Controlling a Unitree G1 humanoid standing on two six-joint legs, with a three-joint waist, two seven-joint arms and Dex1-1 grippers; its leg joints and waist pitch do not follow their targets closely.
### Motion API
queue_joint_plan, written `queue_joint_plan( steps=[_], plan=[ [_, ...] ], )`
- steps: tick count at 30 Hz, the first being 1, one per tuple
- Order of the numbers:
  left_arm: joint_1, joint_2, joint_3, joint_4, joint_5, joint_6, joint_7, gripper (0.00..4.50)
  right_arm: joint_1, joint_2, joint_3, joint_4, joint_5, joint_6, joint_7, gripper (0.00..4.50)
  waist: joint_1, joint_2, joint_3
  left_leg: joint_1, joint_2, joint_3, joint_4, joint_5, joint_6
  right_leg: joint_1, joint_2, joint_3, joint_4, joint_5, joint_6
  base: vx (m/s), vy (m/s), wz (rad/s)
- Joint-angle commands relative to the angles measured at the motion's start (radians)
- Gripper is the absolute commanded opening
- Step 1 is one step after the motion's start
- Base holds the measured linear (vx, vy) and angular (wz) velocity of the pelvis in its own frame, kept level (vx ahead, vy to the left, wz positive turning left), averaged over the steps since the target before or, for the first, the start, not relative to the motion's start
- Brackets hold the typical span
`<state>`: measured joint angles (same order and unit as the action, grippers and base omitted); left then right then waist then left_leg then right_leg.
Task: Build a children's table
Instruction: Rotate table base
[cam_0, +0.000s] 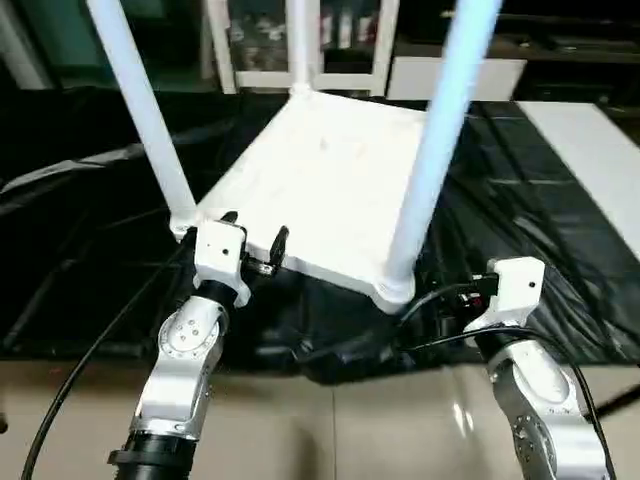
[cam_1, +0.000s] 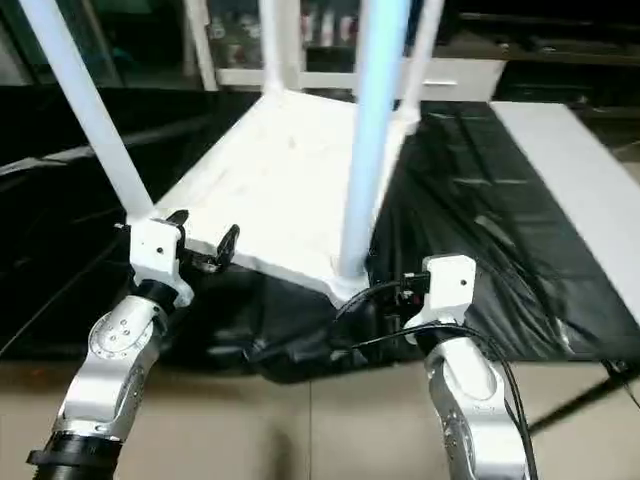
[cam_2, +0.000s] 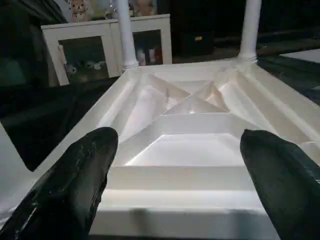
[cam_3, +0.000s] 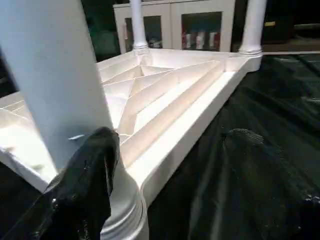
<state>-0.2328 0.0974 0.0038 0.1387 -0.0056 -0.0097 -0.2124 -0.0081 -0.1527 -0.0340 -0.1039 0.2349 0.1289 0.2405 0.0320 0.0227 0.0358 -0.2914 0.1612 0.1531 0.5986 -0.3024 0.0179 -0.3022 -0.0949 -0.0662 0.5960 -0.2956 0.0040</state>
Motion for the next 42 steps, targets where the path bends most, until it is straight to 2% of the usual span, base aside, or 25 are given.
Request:
queue_joint_plan(
  steps=[1,2,4,5,6,7,8,9,10,11,12,14,15,16,17,19,21,22,25,26,28,32,35,40,42],
  plan=[
    [-0.007,-0.001,-0.001,0.007,-0.003,-0.007,-0.004,4.48,-0.013,-0.010,-0.015,-0.010,0.014,0.012,0.000,3.63,-0.025,0.001,-0.070,0.130,0.059,-0.092,-0.032,0.363,0.427,-0.072,0.013,-0.007,0.032,0.097,-0.125,0.115,-0.030,0.07],
    [-0.006,-0.001,-0.003,0.007,-0.004,-0.007,-0.005,4.48,-0.013,-0.008,-0.022,-0.012,0.019,0.015,0.001,3.63,-0.027,-0.013,-0.065,0.130,0.059,-0.098,-0.022,0.339,0.440,-0.076,-0.008,0.012,0.032,0.069,-0.085,0.107,-0.048,0.07],
    [-0.001,-0.001,-0.008,0.007,-0.007,-0.007,-0.009,4.48,-0.008,-0.007,-0.033,-0.019,0.021,0.022,0.002,3.63,0.025,-0.056,-0.067,-0.067,-0.109,0.004,0.068,0.197,0.325,0.140,-0.002,0.123,-0.014,0.321,-0.136,0.122,-0.041,0.09],
    [0.000,-0.001,-0.009,0.006,-0.007,-0.006,-0.009,4.48,-0.007,-0.007,-0.035,-0.020,0.023,0.023,0.002,3.63,0.059,-0.063,-0.055,-0.189,-0.065,-0.023,0.144,0.051,0.216,0.225,-0.122,0.191,-0.054,0.398,-0.179,0.141,0.003,0.09],
    [0.002,-0.001,-0.010,0.005,-0.008,-0.006,-0.010,4.48,-0.003,-0.007,-0.038,-0.024,0.028,0.027,0.001,3.63,0.084,-0.032,-0.063,-0.192,-0.034,-0.044,0.147,0.049,0.134,0.213,-0.143,0.191,-0.046,0.482,-0.196,0.180,-0.002,0.01],
    [0.004,-0.001,-0.013,0.004,-0.008,-0.006,-0.011,4.48,0.001,-0.008,-0.041,-0.028,0.034,0.030,0.003,3.63,0.088,-0.009,-0.057,-0.184,-0.006,-0.053,0.048,0.164,0.038,0.178,-0.045,0.066,-0.025,0.526,-0.119,0.104,0.006,-0.06],
    [0.005,-0.001,-0.014,0.005,-0.009,-0.005,-0.013,4.48,0.004,-0.007,-0.046,-0.031,0.042,0.034,0.003,3.63,0.073,0.014,-0.054,-0.135,0.009,-0.051,-0.008,0.205,0.052,0.143,-0.001,0.013,-0.027,0.428,-0.069,0.000,0.000,0.00],
    [0.005,-0.001,-0.014,0.005,-0.009,-0.005,-0.013,4.48,0.004,-0.007,-0.046,-0.031,0.042,0.034,0.003,3.63,0.048,0.052,-0.054,-0.060,0.031,-0.077,-0.042,0.197,0.092,0.099,0.028,-0.037,-0.012,0.240,-0.039,-0.077,0.042,-0.03],
    [0.008,0.002,-0.019,0.004,-0.011,-0.004,-0.021,4.48,0.010,-0.008,-0.052,-0.038,0.052,0.037,0.007,3.63,0.006,0.073,-0.069,0.076,0.103,-0.195,-0.041,0.160,0.390,-0.048,0.068,-0.045,0.123,-0.084,-0.008,0.000,0.000,0.00],
    [0.009,0.003,-0.020,0.004,-0.012,-0.003,-0.023,4.48,0.011,-0.009,-0.054,-0.040,0.055,0.038,0.008,3.63,0.010,0.042,-0.086,0.126,0.197,-0.183,-0.020,0.174,0.339,-0.113,0.007,0.005,0.163,-0.142,0.017,0.131,-0.015,-0.13],
    [0.010,0.004,-0.022,0.004,-0.013,-0.003,-0.028,4.48,0.012,-0.011,-0.055,-0.041,0.056,0.041,0.009,3.63,0.008,0.053,-0.076,0.095,0.185,-0.152,-0.032,0.165,0.280,-0.121,0.010,0.006,0.176,-0.091,0.047,0.131,-0.015,-0.13],
    [0.012,0.008,-0.027,0.003,-0.016,-0.004,-0.044,4.48,0.014,-0.017,-0.062,-0.040,0.054,0.049,0.006,3.63,0.019,0.001,-0.040,0.045,0.193,-0.028,-0.117,-0.047,0.111,-0.132,-0.018,0.007,0.163,0.087,0.010,0.065,-0.005,-0.50],
    [0.012,0.010,-0.029,0.002,-0.023,-0.003,-0.055,4.48,0.015,-0.019,-0.067,-0.040,0.052,0.054,0.004,3.63,0.040,-0.030,-0.016,-0.035,0.085,-0.013,-0.120,-0.261,0.140,-0.051,-0.031,0.053,0.029,0.055,0.014,0.100,-0.085,-0.54],
    [0.012,0.010,-0.030,0.001,-0.028,-0.002,-0.062,4.48,0.016,-0.020,-0.070,-0.040,0.050,0.058,0.003,3.63,0.066,-0.043,-0.025,-0.007,0.014,0.036,-0.034,-0.342,0.105,-0.062,-0.065,0.104,-0.053,-0.204,0.001,0.061,-0.092,-0.27],
    [0.016,0.009,-0.029,-0.007,-0.056,0.008,-0.085,4.48,0.018,-0.026,-0.071,-0.042,0.047,0.056,0.010,3.63,0.073,-0.070,-0.052,-0.077,-0.033,-0.014,0.125,-0.132,0.085,0.064,-0.169,0.176,-0.096,-0.579,-0.017,0.128,-0.095,0.00],
    [0.033,0.027,-0.054,-0.035,-0.128,0.075,-0.195,4.48,0.025,-0.042,-0.083,-0.044,0.053,0.056,0.027,3.63,0.086,-0.063,-0.056,-0.155,-0.045,-0.057,0.141,0.079,0.038,0.090,-0.131,0.164,-0.054,-0.325,-0.031,0.094,-0.050,-0.13],
    [0.039,0.037,-0.065,-0.044,-0.148,0.095,-0.235,4.48,0.027,-0.046,-0.087,-0.045,0.055,0.056,0.032,3.63,0.083,-0.043,-0.049,-0.138,-0.045,-0.057,0.051,0.314,-0.005,0.041,-0.060,0.079,-0.023,0.151,-0.064,0.111,-0.059,-0.11],
    [0.056,0.093,-0.105,-0.047,-0.200,0.083,-0.408,4.48,0.038,-0.085,-0.089,-0.054,0.069,0.059,0.081,3.63,0.087,-0.003,-0.054,-0.112,-0.021,-0.054,-0.020,0.457,0.002,0.002,-0.012,0.032,-0.003,0.375,-0.055,0.102,0.000,-0.05],
    [0.046,0.187,-0.160,-0.021,-0.219,0.083,-0.615,4.48,0.068,-0.175,-0.084,-0.080,0.117,0.098,0.209,3.63,0.078,0.026,-0.092,-0.059,0.096,-0.113,0.009,0.536,0.141,-0.045,-0.033,0.060,0.060,0.515,-0.065,0.093,0.051,-0.08],
    [0.046,0.187,-0.160,-0.021,-0.219,0.083,-0.615,4.48,0.068,-0.175,-0.084,-0.080,0.117,0.098,0.209,3.63,0.085,0.024,-0.083,-0.081,0.078,-0.098,0.008,0.506,0.151,-0.042,-0.043,0.063,0.047,0.530,-0.097,-0.001,0.064,-0.02],
    [-0.016,0.249,-0.184,0.034,-0.216,0.108,-0.737,4.48,0.108,-0.285,-0.070,-0.108,0.133,0.126,0.345,3.63,0.095,0.027,-0.065,-0.102,0.057,-0.074,-0.014,0.225,0.101,-0.029,-0.055,0.060,0.013,0.367,-0.147,-0.016,0.063,-0.01],
    [-0.188,0.339,-0.259,0.214,-0.143,0.092,-0.907,4.48,0.132,-0.423,-0.080,-0.113,0.157,0.165,0.500,3.63,0.095,0.024,-0.021,-0.064,0.068,-0.060,-0.065,-0.290,-0.037,-0.039,-0.063,0.072,-0.049,-0.274,-0.187,-0.069,0.050,0.02],
    [-0.308,0.323,-0.284,0.367,-0.093,0.023,-0.936,4.48,0.134,-0.488,-0.052,-0.130,0.168,0.193,0.575,3.63,0.088,0.024,-0.015,-0.044,0.065,-0.059,-0.082,-0.381,-0.093,-0.029,-0.089,0.063,-0.088,-0.544,-0.120,-0.085,0.052,-0.05],
    [-0.456,0.287,-0.337,0.580,-0.033,-0.029,-0.984,4.48,0.110,-0.531,0.004,-0.164,0.182,0.228,0.633,3.63,0.082,0.033,-0.041,-0.061,0.082,-0.057,-0.101,-0.146,-0.038,0.004,-0.084,0.058,-0.067,-0.154,-0.167,-0.029,0.028,-0.02],
    [-0.506,0.272,-0.358,0.657,-0.017,-0.048,-1.009,4.48,0.091,-0.532,0.020,-0.175,0.185,0.245,0.647,3.63,0.066,0.038,-0.032,-0.062,0.079,-0.056,-0.105,-0.246,-0.041,-0.010,-0.075,0.051,-0.068,-0.167,-0.188,-0.019,0.054,-0.19]
  ],
)
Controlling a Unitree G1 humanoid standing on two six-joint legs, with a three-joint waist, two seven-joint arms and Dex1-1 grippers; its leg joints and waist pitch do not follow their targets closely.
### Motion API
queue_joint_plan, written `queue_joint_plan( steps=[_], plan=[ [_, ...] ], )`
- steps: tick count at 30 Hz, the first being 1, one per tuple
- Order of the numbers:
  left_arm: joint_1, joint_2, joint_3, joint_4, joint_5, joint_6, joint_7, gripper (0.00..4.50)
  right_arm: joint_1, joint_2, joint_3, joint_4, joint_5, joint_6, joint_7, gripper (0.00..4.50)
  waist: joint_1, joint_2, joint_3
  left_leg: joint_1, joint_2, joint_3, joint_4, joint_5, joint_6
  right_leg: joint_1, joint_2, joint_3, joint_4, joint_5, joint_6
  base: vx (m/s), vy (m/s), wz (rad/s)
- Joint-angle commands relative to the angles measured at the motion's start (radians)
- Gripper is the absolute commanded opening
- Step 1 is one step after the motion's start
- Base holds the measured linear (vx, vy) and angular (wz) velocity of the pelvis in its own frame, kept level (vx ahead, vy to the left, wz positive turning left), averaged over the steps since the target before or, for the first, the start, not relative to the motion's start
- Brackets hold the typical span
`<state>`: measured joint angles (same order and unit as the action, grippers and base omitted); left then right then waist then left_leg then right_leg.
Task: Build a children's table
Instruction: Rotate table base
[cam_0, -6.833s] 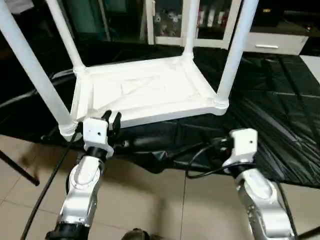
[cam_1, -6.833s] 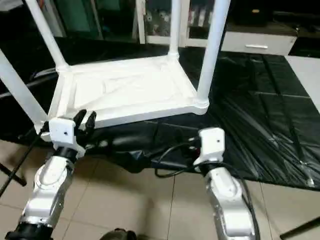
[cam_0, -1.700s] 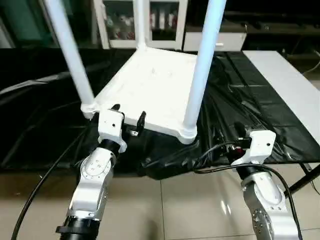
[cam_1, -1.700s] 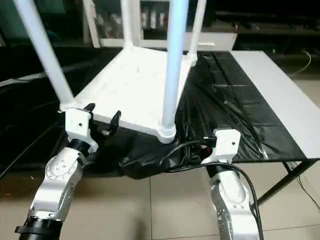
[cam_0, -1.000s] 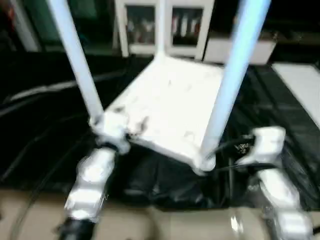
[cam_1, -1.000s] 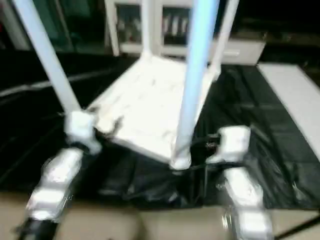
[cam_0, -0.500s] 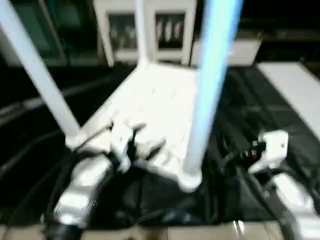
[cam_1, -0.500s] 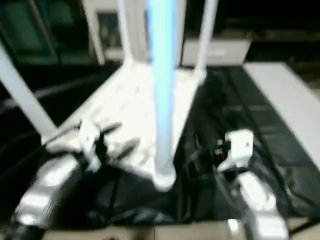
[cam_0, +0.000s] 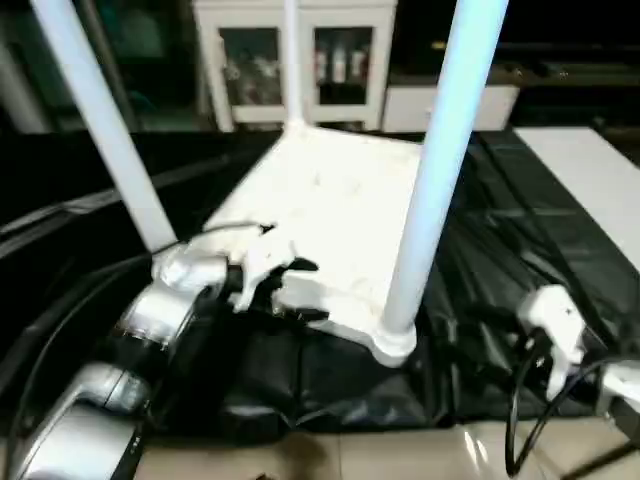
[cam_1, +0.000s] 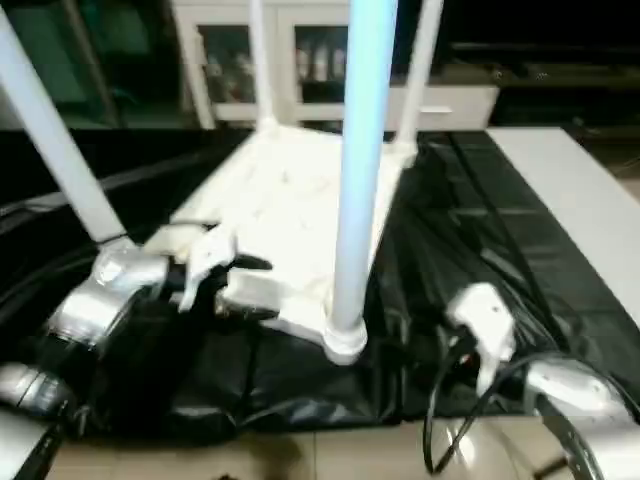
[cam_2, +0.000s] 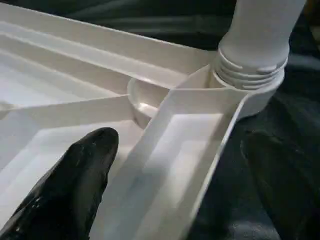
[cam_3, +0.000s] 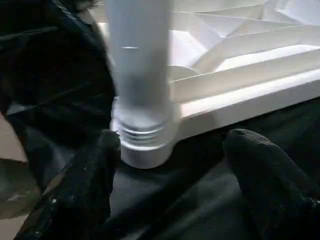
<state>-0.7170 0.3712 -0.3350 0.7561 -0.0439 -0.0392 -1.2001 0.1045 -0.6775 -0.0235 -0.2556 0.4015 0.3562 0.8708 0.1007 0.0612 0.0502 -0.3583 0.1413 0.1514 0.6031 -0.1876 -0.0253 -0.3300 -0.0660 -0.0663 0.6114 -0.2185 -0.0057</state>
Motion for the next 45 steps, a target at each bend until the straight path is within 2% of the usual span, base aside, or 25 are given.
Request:
queue_joint_plan(
  steps=[1,2,3,4,5,7,8,9,10,12,13,16,17,18,21,24,30,35,41,45],
  plan=[
    [-0.045,-0.009,-0.034,0.075,0.033,-0.015,-0.040,4.48,-0.033,-0.009,0.018,-0.027,0.014,0.021,0.021,3.63,-0.005,-0.007,-0.047,0.017,0.094,-0.050,-0.105,-0.430,-0.016,0.012,-0.113,0.056,-0.092,-0.317,-0.186,0.000,0.000,0.00],
    [-0.070,-0.016,-0.048,0.116,0.054,-0.024,-0.053,4.48,-0.046,-0.010,0.026,-0.028,0.008,0.023,0.023,3.63,-0.008,-0.012,-0.048,0.013,0.092,-0.046,-0.101,-0.405,-0.014,0.014,-0.121,0.061,-0.093,-0.320,-0.199,0.000,0.000,0.00],
    [-0.079,-0.018,-0.059,0.129,0.067,-0.031,-0.061,4.31,-0.052,-0.011,0.028,-0.029,0.007,0.023,0.024,3.63,-0.008,-0.013,-0.049,0.009,0.092,-0.045,-0.100,-0.379,-0.008,0.016,-0.124,0.060,-0.093,-0.313,-0.201,0.000,0.000,0.00],
    [-0.093,-0.023,-0.066,0.153,0.081,-0.038,-0.076,4.20,-0.058,-0.012,0.029,-0.028,0.007,0.025,0.027,3.63,-0.004,-0.013,-0.052,0.008,0.097,-0.039,-0.096,-0.326,0.014,0.011,-0.126,0.062,-0.092,-0.268,-0.214,0.000,0.000,0.00],
    [-0.093,-0.023,-0.066,0.153,0.081,-0.038,-0.076,4.12,-0.058,-0.012,0.029,-0.028,0.007,0.025,0.027,3.63,-0.004,-0.012,-0.053,0.007,0.097,-0.037,-0.095,-0.309,0.021,0.010,-0.124,0.062,-0.089,-0.243,-0.221,0.000,0.000,0.00],
    [-0.118,-0.034,-0.076,0.199,0.099,-0.052,-0.101,4.12,-0.068,-0.016,0.033,-0.026,0.005,0.027,0.031,3.63,0.000,-0.012,-0.065,0.001,0.098,-0.032,-0.085,-0.208,0.056,0.014,-0.121,0.058,-0.071,-0.083,-0.254,0.000,0.000,0.00],
    [-0.140,-0.042,-0.089,0.234,0.116,-0.067,-0.125,4.09,-0.075,-0.021,0.037,-0.025,0.001,0.028,0.033,3.63,0.001,-0.015,-0.068,-0.001,0.093,-0.028,-0.079,-0.172,0.074,0.013,-0.118,0.057,-0.070,-0.034,-0.259,0.000,0.000,0.00],
    [-0.150,-0.045,-0.095,0.253,0.123,-0.078,-0.133,3.70,-0.077,-0.022,0.039,-0.024,-0.004,0.029,0.033,3.63,0.007,-0.013,-0.070,-0.003,0.095,-0.027,-0.073,-0.123,0.102,0.012,-0.120,0.056,-0.060,0.044,-0.271,0.000,0.000,0.00],
    [-0.163,-0.051,-0.101,0.279,0.129,-0.093,-0.144,3.72,-0.081,-0.022,0.042,-0.023,-0.008,0.033,0.034,3.63,0.012,-0.013,-0.066,-0.004,0.096,-0.025,-0.073,-0.128,0.117,0.010,-0.119,0.054,-0.061,0.043,-0.277,0.000,0.000,0.00],
    [-0.167,-0.053,-0.101,0.289,0.131,-0.098,-0.145,3.68,-0.082,-0.022,0.043,-0.023,-0.009,0.034,0.035,3.63,0.017,-0.012,-0.065,-0.001,0.098,-0.024,-0.074,-0.156,0.117,0.009,-0.121,0.053,-0.064,0.006,-0.279,0.000,0.000,0.00],
    [-0.173,-0.054,-0.108,0.299,0.140,-0.102,-0.146,3.34,-0.084,-0.022,0.045,-0.023,-0.010,0.035,0.036,3.63,0.020,-0.015,-0.063,0.000,0.098,-0.023,-0.075,-0.176,0.112,0.009,-0.121,0.053,-0.067,-0.035,-0.276,0.000,0.000,0.00],
    [-0.174,-0.058,-0.101,0.305,0.136,-0.108,-0.174,3.18,-0.086,-0.021,0.049,-0.022,-0.015,0.032,0.035,3.63,0.022,-0.014,-0.058,0.004,0.103,-0.024,-0.084,-0.221,0.084,0.006,-0.123,0.056,-0.076,-0.130,-0.265,0.000,0.000,0.00],
    [-0.173,-0.058,-0.100,0.303,0.135,-0.111,-0.174,3.18,-0.086,-0.021,0.049,-0.021,-0.016,0.030,0.035,3.63,0.022,-0.014,-0.058,0.004,0.103,-0.024,-0.084,-0.221,0.084,0.006,-0.123,0.056,-0.076,-0.130,-0.265,0.000,0.000,0.00],
    [-0.171,-0.058,-0.097,0.300,0.133,-0.117,-0.174,2.89,-0.086,-0.020,0.050,-0.019,-0.020,0.026,0.034,3.63,0.023,-0.014,-0.057,0.005,0.104,-0.023,-0.085,-0.237,0.073,0.005,-0.124,0.058,-0.077,-0.157,-0.260,0.000,0.000,0.00],
    [-0.171,-0.059,-0.100,0.314,0.159,-0.159,-0.147,2.78,-0.086,-0.020,0.052,-0.013,-0.026,0.018,0.032,3.63,0.022,-0.016,-0.056,0.004,0.105,-0.023,-0.087,-0.244,0.066,0.004,-0.125,0.059,-0.079,-0.164,-0.257,0.000,0.000,0.00],
    [-0.168,-0.066,-0.101,0.328,0.161,-0.173,-0.166,2.35,-0.086,-0.018,0.053,-0.007,-0.034,0.014,0.032,3.63,0.024,-0.017,-0.057,0.003,0.105,-0.023,-0.087,-0.235,0.067,0.004,-0.126,0.060,-0.079,-0.155,-0.254,0.000,0.000,0.00],
    [-0.164,-0.095,-0.094,0.341,0.172,-0.198,-0.152,1.85,-0.087,-0.017,0.056,-0.002,-0.039,0.012,0.035,3.63,0.033,-0.016,-0.058,0.004,0.107,-0.020,-0.085,-0.220,0.076,0.002,-0.127,0.060,-0.076,-0.123,-0.261,0.000,0.000,0.00],
    [-0.168,-0.114,-0.085,0.356,0.172,-0.198,-0.152,1.39,-0.082,-0.020,0.057,-0.005,-0.037,0.019,0.040,3.63,0.044,-0.016,-0.057,0.005,0.109,-0.022,-0.088,-0.231,0.070,0.002,-0.128,0.061,-0.078,-0.147,-0.252,0.000,0.000,0.00],
    [-0.184,-0.129,-0.085,0.374,0.194,-0.142,-0.099,0.90,-0.077,-0.017,0.060,0.001,-0.049,0.010,0.031,3.63,0.043,-0.015,-0.056,0.003,0.108,-0.023,-0.088,-0.230,0.069,0.002,-0.129,0.061,-0.078,-0.138,-0.251,0.000,0.000,0.00],
    [-0.168,-0.122,-0.093,0.365,0.215,-0.091,-0.059,0.59,-0.079,-0.012,0.062,-0.002,-0.051,0.013,0.022,3.63,0.042,-0.014,-0.051,0.005,0.108,-0.024,-0.092,-0.258,0.059,0.000,-0.130,0.063,-0.088,-0.205,-0.238,0.000,0.000,0.00]
  ],
)
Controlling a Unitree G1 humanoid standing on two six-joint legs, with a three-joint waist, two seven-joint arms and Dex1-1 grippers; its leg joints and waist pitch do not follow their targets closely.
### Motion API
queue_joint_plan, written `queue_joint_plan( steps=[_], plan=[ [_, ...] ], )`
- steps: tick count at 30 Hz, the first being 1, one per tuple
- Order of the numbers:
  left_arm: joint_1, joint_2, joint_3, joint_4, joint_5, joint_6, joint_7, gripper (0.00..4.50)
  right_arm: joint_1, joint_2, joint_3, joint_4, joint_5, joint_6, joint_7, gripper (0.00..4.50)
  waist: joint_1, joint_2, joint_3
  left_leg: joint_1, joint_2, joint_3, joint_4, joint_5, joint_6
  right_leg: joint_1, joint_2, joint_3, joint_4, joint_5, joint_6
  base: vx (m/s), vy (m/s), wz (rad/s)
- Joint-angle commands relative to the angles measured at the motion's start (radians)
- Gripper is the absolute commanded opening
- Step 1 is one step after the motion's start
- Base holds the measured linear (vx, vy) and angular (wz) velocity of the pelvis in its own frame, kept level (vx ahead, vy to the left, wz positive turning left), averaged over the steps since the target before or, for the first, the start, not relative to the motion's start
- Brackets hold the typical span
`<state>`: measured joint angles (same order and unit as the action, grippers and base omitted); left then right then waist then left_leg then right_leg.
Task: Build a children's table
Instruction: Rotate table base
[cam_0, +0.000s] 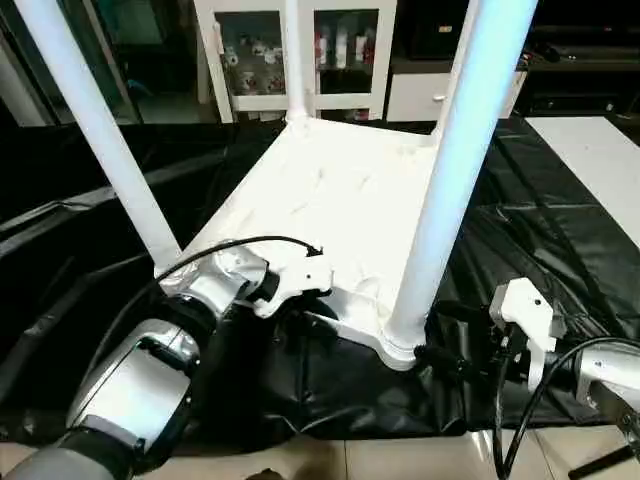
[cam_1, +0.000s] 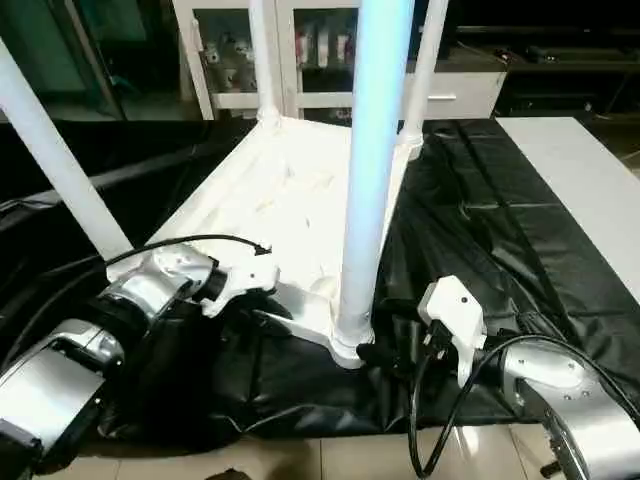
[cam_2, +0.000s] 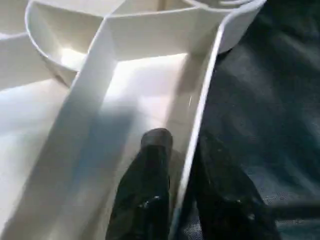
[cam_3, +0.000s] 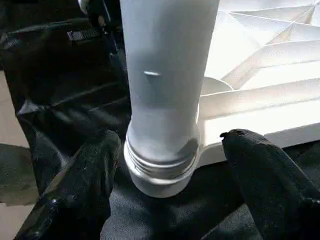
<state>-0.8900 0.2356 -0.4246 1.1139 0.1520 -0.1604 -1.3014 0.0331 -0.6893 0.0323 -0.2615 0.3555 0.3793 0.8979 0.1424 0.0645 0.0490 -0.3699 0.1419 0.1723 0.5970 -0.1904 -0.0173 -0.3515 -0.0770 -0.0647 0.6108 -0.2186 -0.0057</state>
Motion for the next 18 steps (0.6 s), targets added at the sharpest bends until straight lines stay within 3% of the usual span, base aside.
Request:
queue_joint_plan(
  steps=[1,4,6,9,10,11,12,13,14,15,16,18],
  plan=[
    [0.021,0.027,-0.007,-0.008,0.032,0.055,0.075,0.53,-0.007,0.005,0.006,0.005,-0.007,-0.011,-0.013,3.63,0.001,-0.019,-0.047,0.019,0.108,-0.046,-0.089,-0.279,0.042,0.020,-0.119,0.063,-0.091,-0.247,-0.231,0.000,0.000,0.00],
    [0.036,0.038,0.007,-0.025,0.035,0.087,0.130,0.43,-0.005,0.012,0.005,0.005,-0.011,-0.015,-0.022,3.63,-0.005,-0.018,-0.046,0.014,0.109,-0.051,-0.094,-0.302,0.029,0.024,-0.120,0.061,-0.091,-0.280,-0.219,0.000,0.000,0.00],
    [0.049,0.041,0.047,-0.045,0.013,0.130,0.189,0.34,-0.002,0.018,0.002,0.006,-0.016,-0.023,-0.031,3.63,-0.013,-0.018,-0.044,0.017,0.108,-0.051,-0.094,-0.322,0.021,0.020,-0.120,0.063,-0.093,-0.294,-0.218,0.000,0.000,0.00],
    [0.099,0.053,0.131,-0.127,-0.038,0.247,0.281,0.32,-0.007,0.038,-0.008,0.022,-0.044,-0.038,-0.076,3.63,-0.034,-0.021,-0.043,0.008,0.103,-0.054,-0.096,-0.317,0.021,0.024,-0.117,0.059,-0.092,-0.295,-0.217,0.000,0.000,0.00],
    [0.104,0.055,0.134,-0.134,-0.037,0.255,0.288,0.31,-0.008,0.039,-0.009,0.024,-0.047,-0.039,-0.080,3.63,-0.038,-0.020,-0.044,0.008,0.103,-0.054,-0.095,-0.315,0.021,0.024,-0.116,0.059,-0.091,-0.292,-0.216,0.000,0.000,0.00],
    [0.159,0.080,0.151,-0.216,-0.009,0.332,0.361,0.30,-0.018,0.055,-0.015,0.047,-0.072,-0.042,-0.120,3.63,-0.049,-0.022,-0.045,0.006,0.102,-0.054,-0.094,-0.309,0.020,0.024,-0.116,0.059,-0.089,-0.283,-0.220,0.000,0.000,0.00],
    [0.181,0.091,0.153,-0.248,0.008,0.356,0.388,0.29,-0.022,0.060,-0.016,0.055,-0.079,-0.042,-0.133,3.63,-0.056,-0.022,-0.045,-0.002,0.101,-0.056,-0.095,-0.293,0.024,0.029,-0.117,0.056,-0.085,-0.268,-0.221,0.000,0.000,0.00],
    [0.186,0.093,0.153,-0.255,0.011,0.361,0.393,0.27,-0.023,0.061,-0.017,0.057,-0.081,-0.042,-0.136,3.63,-0.066,-0.021,-0.046,0.000,0.097,-0.052,-0.092,-0.278,0.036,0.024,-0.112,0.054,-0.091,-0.267,-0.219,0.000,0.000,0.00],
    [0.211,0.099,0.160,-0.293,0.022,0.387,0.417,0.26,-0.027,0.065,-0.017,0.065,-0.091,-0.049,-0.148,3.63,-0.074,-0.027,-0.048,-0.001,0.091,-0.047,-0.086,-0.259,0.047,0.025,-0.108,0.055,-0.092,-0.261,-0.217,0.000,0.000,0.00],
    [0.238,0.101,0.164,-0.339,0.025,0.407,0.418,0.26,-0.029,0.069,-0.018,0.068,-0.093,-0.050,-0.154,3.63,-0.077,-0.026,-0.051,-0.005,0.089,-0.047,-0.083,-0.234,0.056,0.028,-0.110,0.055,-0.089,-0.237,-0.220,0.000,0.000,0.00],
    [0.290,0.097,0.175,-0.432,0.022,0.432,0.416,0.23,-0.032,0.074,-0.019,0.071,-0.094,-0.049,-0.160,3.63,-0.082,-0.028,-0.054,-0.012,0.091,-0.047,-0.081,-0.179,0.077,0.032,-0.107,0.053,-0.080,-0.171,-0.225,0.000,0.000,0.00],
    [0.351,0.080,0.180,-0.546,-0.005,0.436,0.390,0.15,-0.039,0.078,-0.018,0.078,-0.097,-0.051,-0.167,3.63,-0.088,-0.030,-0.055,-0.011,0.091,-0.042,-0.075,-0.127,0.118,0.026,-0.103,0.050,-0.078,-0.103,-0.243,0.000,0.000,0.00]
  ],
)
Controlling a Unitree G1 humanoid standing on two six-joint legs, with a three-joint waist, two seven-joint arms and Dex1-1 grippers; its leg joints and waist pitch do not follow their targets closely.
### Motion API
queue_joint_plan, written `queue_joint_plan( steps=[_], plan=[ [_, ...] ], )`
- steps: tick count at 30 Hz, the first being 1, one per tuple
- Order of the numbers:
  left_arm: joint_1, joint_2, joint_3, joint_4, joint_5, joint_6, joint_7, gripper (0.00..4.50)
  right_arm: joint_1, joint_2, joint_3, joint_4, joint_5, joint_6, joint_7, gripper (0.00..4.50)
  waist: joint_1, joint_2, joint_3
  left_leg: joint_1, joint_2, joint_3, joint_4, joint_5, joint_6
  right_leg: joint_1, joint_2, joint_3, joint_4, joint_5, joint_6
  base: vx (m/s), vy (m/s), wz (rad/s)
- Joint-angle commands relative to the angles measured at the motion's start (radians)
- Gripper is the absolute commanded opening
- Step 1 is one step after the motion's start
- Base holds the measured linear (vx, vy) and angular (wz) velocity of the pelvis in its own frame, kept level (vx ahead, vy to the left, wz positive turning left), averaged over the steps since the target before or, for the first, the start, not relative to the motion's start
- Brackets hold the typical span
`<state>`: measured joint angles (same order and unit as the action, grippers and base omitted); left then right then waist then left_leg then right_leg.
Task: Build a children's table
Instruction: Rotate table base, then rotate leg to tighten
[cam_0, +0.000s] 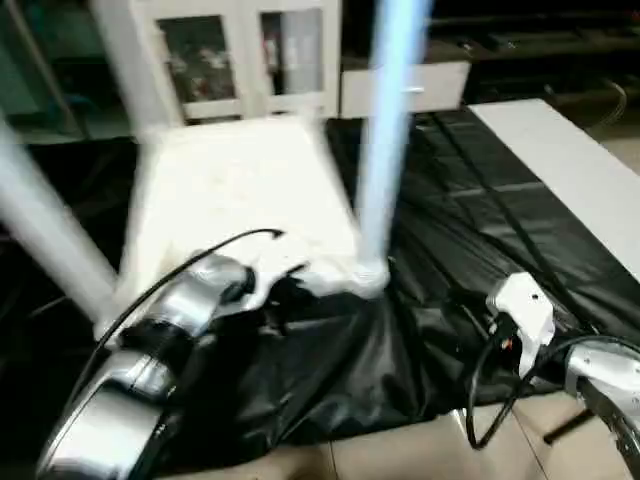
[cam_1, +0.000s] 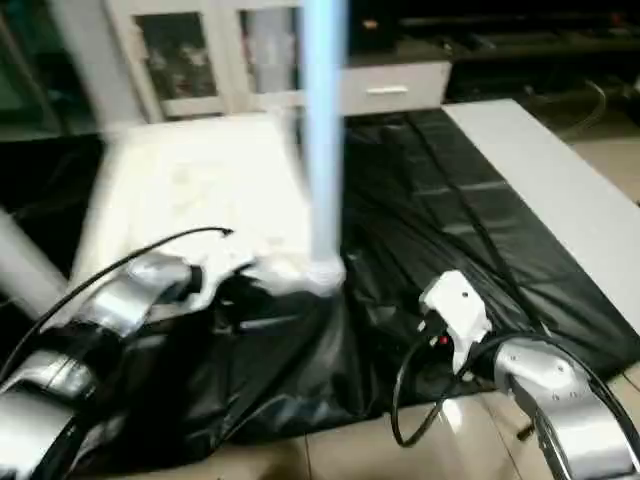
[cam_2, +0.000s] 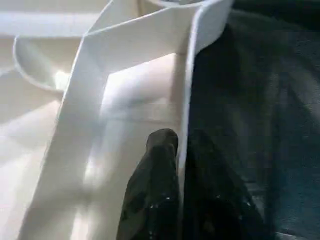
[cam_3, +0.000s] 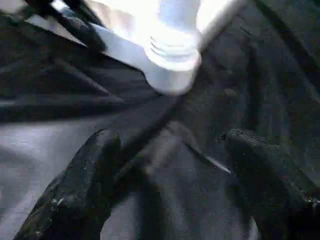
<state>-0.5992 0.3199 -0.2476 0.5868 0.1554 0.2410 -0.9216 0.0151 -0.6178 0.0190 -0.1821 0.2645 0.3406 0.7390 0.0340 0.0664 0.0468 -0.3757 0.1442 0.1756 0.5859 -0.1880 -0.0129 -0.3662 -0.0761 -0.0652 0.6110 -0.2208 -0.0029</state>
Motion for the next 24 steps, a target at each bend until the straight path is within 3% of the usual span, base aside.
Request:
queue_joint_plan(
  steps=[1,3,7,10,15,18,22,24],
  plan=[
    [0.079,-0.016,0.000,-0.055,-0.027,0.004,-0.004,0.12,-0.024,0.008,-0.004,0.002,-0.008,-0.014,-0.010,3.63,0.021,-0.037,-0.054,-0.001,0.087,-0.039,-0.059,-0.116,0.135,0.036,-0.100,0.051,-0.079,-0.069,-0.258,0.050,-0.017,0.03],
    [0.115,-0.029,-0.024,-0.125,-0.075,-0.050,-0.065,0.05,-0.032,0.012,-0.001,0.012,-0.012,-0.018,-0.010,3.63,0.035,-0.033,-0.057,0.001,0.089,-0.038,-0.055,-0.083,0.162,0.033,-0.098,0.051,-0.072,-0.037,-0.259,0.000,0.000,0.00],
    [0.147,-0.008,-0.063,-0.211,-0.097,-0.066,-0.119,0.02,-0.039,0.010,0.002,0.017,-0.014,-0.022,-0.004,3.63,0.067,-0.030,-0.062,0.005,0.095,-0.035,-0.051,-0.065,0.175,0.023,-0.096,0.052,-0.063,-0.024,-0.247,0.000,0.000,0.00],
    [0.165,0.007,-0.067,-0.256,-0.120,-0.075,-0.182,0.02,-0.039,0.007,0.001,0.008,-0.009,-0.016,0.003,3.63,0.082,-0.025,-0.058,0.005,0.096,-0.036,-0.055,-0.102,0.151,0.020,-0.098,0.053,-0.069,-0.098,-0.226,0.000,0.000,0.00],
    [0.161,0.013,-0.063,-0.275,-0.138,-0.025,-0.223,0.59,-0.035,0.003,0.000,-0.003,-0.001,-0.011,0.011,3.63,0.083,-0.025,-0.057,0.007,0.094,-0.034,-0.060,-0.152,0.107,0.017,-0.099,0.055,-0.074,-0.153,-0.211,0.000,0.000,0.00],
    [0.135,0.003,-0.069,-0.233,-0.117,-0.069,-0.196,0.82,-0.037,0.003,0.001,-0.003,0.002,-0.012,0.016,3.63,0.084,-0.024,-0.059,0.005,0.094,-0.036,-0.060,-0.148,0.103,0.020,-0.098,0.055,-0.072,-0.140,-0.209,0.000,0.000,0.00],
    [0.109,-0.019,-0.076,-0.171,-0.109,-0.107,-0.204,0.82,-0.042,0.003,0.006,-0.001,0.003,-0.011,0.025,3.63,0.078,-0.028,-0.063,0.004,0.094,-0.037,-0.058,-0.126,0.110,0.023,-0.097,0.052,-0.064,-0.045,-0.221,0.000,0.000,0.00],
    [0.085,-0.030,-0.084,-0.112,-0.087,-0.142,-0.176,0.82,-0.046,0.004,0.009,-0.003,0.003,-0.011,0.029,3.63,0.078,-0.031,-0.062,0.004,0.093,-0.035,-0.056,-0.137,0.111,0.025,-0.100,0.053,-0.066,-0.051,-0.227,0.000,0.000,0.00]
  ],
)
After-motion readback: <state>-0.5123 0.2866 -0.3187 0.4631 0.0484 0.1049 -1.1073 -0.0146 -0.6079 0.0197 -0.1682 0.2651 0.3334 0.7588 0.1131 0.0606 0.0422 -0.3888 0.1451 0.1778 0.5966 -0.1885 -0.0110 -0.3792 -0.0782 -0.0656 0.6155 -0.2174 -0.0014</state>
